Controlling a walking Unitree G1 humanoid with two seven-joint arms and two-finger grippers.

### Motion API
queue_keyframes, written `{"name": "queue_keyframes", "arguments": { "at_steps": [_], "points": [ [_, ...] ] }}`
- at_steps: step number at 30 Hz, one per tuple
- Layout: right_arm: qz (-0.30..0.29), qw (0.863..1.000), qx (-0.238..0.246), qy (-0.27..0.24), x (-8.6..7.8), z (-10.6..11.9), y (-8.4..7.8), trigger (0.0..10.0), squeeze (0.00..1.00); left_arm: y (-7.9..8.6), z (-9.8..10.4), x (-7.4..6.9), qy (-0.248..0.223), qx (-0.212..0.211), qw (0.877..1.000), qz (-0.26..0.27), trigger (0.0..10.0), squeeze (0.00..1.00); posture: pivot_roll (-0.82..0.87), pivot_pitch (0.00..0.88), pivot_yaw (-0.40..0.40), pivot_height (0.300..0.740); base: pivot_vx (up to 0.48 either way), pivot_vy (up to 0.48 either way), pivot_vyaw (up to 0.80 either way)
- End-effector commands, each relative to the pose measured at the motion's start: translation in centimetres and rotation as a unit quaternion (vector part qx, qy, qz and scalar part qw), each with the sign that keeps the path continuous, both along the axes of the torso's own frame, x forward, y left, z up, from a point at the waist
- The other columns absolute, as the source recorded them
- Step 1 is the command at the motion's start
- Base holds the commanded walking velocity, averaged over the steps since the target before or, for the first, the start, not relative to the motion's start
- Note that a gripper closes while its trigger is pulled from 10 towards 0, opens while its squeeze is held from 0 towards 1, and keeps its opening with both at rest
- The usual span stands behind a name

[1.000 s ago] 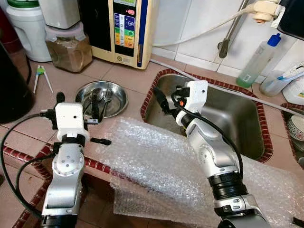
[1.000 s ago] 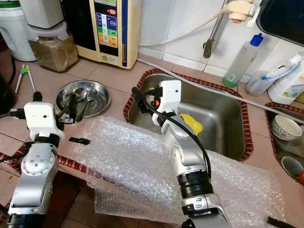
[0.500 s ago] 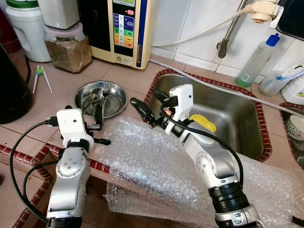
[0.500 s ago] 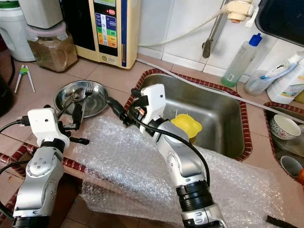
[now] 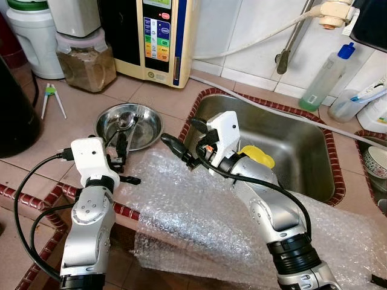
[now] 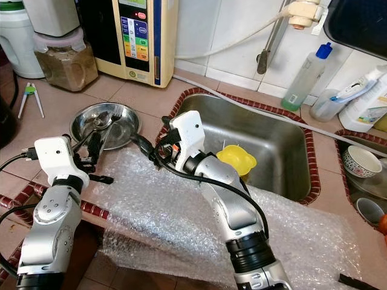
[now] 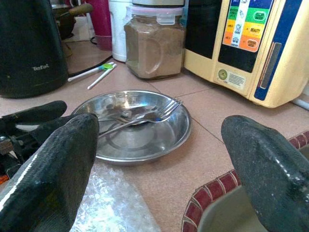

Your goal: Kitchen organization

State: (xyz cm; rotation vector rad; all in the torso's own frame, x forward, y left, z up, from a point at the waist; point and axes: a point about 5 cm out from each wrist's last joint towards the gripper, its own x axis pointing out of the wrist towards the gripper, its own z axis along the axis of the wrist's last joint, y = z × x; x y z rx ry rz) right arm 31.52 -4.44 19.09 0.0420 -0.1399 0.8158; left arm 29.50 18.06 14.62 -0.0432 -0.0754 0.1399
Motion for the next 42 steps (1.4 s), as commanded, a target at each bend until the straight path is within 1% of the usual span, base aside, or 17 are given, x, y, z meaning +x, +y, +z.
{"name": "queue_keyframes", "arguments": {
  "at_steps": [1,9,14,19,21,24,25,26,27,28,31,39,41,42],
  "points": [
    [-0.006,1.0,-0.004,-0.003,0.1,0.0,-0.3,10.0,0.0,-0.1,0.1,0.2,0.003,-0.005,1.0,0.002,0.0,0.0,0.11,0.087,-0.114,0.74,0.0,0.0,0.0],
    [0.007,0.999,-0.036,-0.015,-0.2,-0.3,-0.1,10.0,0.0,0.0,0.6,0.4,-0.004,-0.009,1.0,0.01,0.0,0.0,0.11,0.087,-0.116,0.74,0.0,0.0,0.0],
    [0.014,1.0,-0.025,0.003,-0.1,-0.3,-0.5,10.0,0.0,0.1,0.8,0.5,-0.006,-0.013,1.0,0.015,0.0,0.0,0.11,0.086,-0.117,0.74,0.0,0.0,0.0],
    [0.027,0.999,-0.024,0.005,-0.3,-0.3,-0.4,10.0,0.0,0.2,0.8,0.6,-0.006,-0.015,1.0,0.016,0.0,0.0,0.11,0.086,-0.117,0.74,0.0,0.0,0.0],
    [0.034,0.999,-0.022,0.004,-0.4,-0.2,-0.4,10.0,0.0,0.3,1.2,0.6,-0.013,-0.013,1.0,0.02,0.0,0.0,0.11,0.085,-0.117,0.74,0.0,0.0,0.0],
    [0.042,0.999,-0.021,0.005,-0.6,-0.2,-0.3,10.0,0.0,0.4,1.6,0.7,-0.027,-0.001,0.999,0.025,0.0,0.0,0.11,0.084,-0.116,0.74,0.0,0.0,0.0],
    [0.044,0.999,-0.02,0.003,-0.6,-0.1,-0.3,10.0,0.0,0.4,2.2,0.7,-0.046,0.02,0.999,0.021,0.0,0.0,0.11,0.083,-0.116,0.74,0.0,0.0,0.0],
    [0.044,0.999,-0.02,0.003,-0.6,-0.1,-0.3,10.0,0.0,0.4,2.2,0.7,-0.046,0.02,0.999,0.021,0.0,0.0,0.11,0.083,-0.116,0.74,0.0,0.0,0.0],
    [0.045,0.999,-0.016,-0.001,-0.6,-0.1,-0.2,10.0,0.0,0.3,2.7,0.7,-0.061,0.038,0.997,0.016,0.0,0.0,0.11,0.081,-0.116,0.74,0.0,0.0,0.0],
    [0.043,0.999,-0.015,-0.004,-0.6,0.0,-0.2,10.0,0.0,0.2,2.9,0.7,-0.066,0.043,0.997,0.014,0.0,0.0,0.11,0.081,-0.116,0.74,0.0,0.0,0.0],
    [0.047,0.999,-0.006,-0.001,-0.7,0.0,-0.2,10.0,0.0,0.0,3.2,0.7,-0.076,0.054,0.996,0.009,0.0,0.0,0.11,0.08,-0.116,0.74,0.0,0.0,0.0],
    [0.069,0.998,-0.001,0.01,-1.0,0.0,-0.1,10.0,0.0,-0.1,3.5,0.7,-0.088,0.063,0.994,0.009,0.0,0.0,0.11,0.077,-0.118,0.74,0.0,0.0,0.0],
    [0.07,0.997,-0.002,0.01,-1.0,0.0,-0.1,10.0,0.0,-0.2,3.7,0.7,-0.094,0.069,0.993,0.006,0.0,0.0,0.11,0.076,-0.119,0.74,0.0,0.0,0.0],
    [0.069,0.998,-0.005,0.008,-1.0,-0.1,-0.1,10.0,0.0,-0.4,4.0,0.7,-0.106,0.082,0.991,0.001,0.0,0.0,0.11,0.077,-0.119,0.74,0.0,0.0,0.0]
  ]
}}
